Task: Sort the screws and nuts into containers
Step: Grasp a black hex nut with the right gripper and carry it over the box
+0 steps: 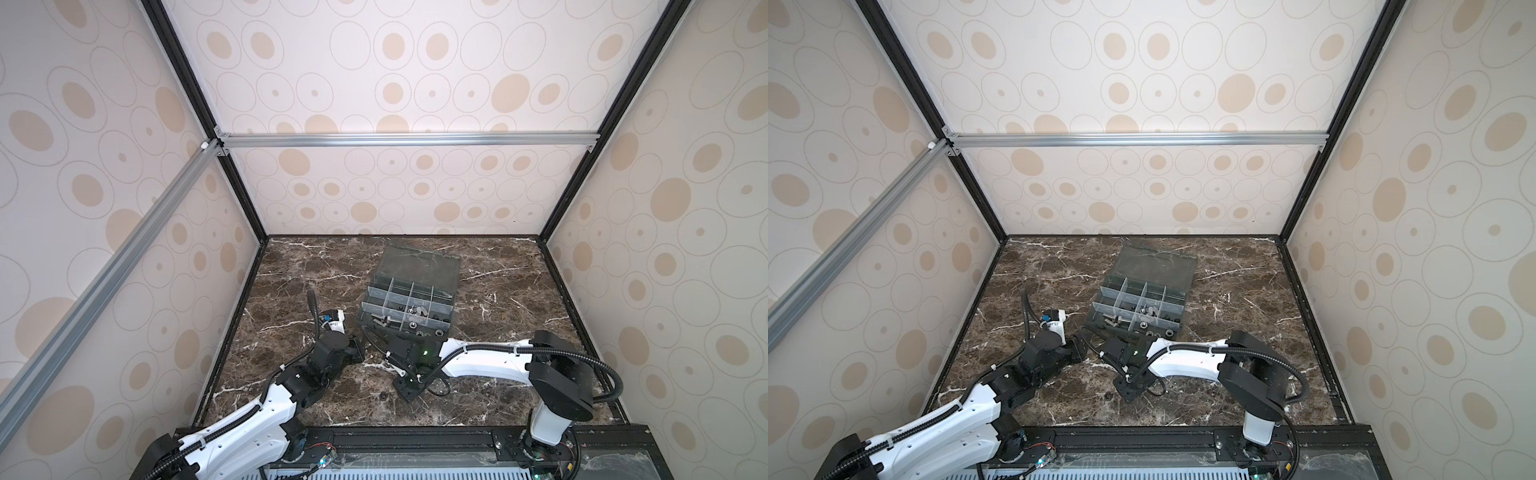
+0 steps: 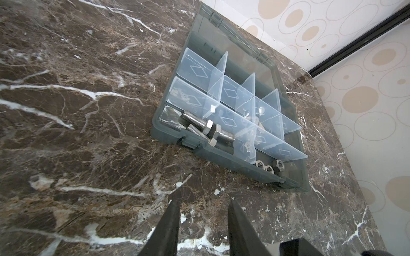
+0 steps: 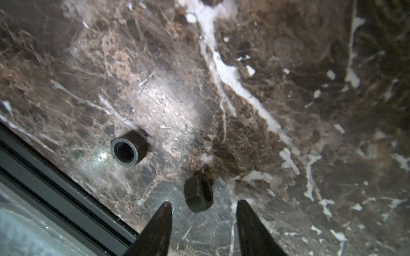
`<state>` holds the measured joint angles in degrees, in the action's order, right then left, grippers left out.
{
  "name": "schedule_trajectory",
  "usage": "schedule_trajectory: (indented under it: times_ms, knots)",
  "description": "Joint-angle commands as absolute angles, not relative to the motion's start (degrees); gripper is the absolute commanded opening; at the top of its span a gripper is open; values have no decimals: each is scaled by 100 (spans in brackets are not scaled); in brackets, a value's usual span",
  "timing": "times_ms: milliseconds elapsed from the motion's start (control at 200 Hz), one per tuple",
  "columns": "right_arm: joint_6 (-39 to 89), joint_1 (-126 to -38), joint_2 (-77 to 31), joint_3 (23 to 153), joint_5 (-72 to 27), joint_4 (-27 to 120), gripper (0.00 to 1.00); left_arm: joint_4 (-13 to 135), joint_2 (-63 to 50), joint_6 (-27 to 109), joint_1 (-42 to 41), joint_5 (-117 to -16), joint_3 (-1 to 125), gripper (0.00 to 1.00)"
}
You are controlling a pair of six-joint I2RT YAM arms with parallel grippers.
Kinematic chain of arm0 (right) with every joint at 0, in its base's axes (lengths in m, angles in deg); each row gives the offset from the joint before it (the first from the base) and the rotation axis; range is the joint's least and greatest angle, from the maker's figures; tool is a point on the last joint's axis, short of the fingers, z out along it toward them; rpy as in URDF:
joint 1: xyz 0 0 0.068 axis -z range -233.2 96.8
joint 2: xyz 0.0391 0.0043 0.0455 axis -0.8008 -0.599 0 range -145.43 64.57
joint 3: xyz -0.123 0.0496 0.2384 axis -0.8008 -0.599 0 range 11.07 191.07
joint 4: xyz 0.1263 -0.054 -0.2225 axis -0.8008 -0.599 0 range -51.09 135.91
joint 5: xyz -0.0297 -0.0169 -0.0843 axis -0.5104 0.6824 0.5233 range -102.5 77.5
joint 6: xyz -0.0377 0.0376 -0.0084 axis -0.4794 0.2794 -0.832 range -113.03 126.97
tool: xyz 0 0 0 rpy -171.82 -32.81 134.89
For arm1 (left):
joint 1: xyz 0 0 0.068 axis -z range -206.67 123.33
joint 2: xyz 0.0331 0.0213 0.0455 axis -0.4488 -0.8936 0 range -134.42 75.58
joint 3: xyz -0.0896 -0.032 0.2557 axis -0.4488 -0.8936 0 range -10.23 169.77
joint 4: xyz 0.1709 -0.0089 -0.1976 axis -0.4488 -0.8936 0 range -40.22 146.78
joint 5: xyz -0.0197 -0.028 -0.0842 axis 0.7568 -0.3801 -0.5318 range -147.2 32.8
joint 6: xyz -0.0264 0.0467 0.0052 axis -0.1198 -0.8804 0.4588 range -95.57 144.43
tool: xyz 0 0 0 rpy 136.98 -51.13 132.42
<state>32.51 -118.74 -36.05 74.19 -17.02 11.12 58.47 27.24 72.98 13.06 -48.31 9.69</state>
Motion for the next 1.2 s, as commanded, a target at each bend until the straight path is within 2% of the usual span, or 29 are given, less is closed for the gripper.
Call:
schedule_trajectory:
  times_ms: [0,320,535,975,1190]
  knots:
    - [3162,-11932,-3793,7615,-1691,919,45,5909,2838,7416,1262,-4730,937,37]
    - [3218,-11935,-3974,7647,-1567,905,20,5871,2891,7431,1268,-4709,928,37]
    - [3335,-11931,-3889,7561,-1488,988,10,5902,2868,7450,1270,-4753,893,37]
    - [3416,-11931,-3666,7574,-1243,1149,9,5899,2856,7439,1269,-4713,947,37]
    - [2864,-11570,-3838,8367,-896,877,9,5889,2891,7426,1271,-4676,928,37]
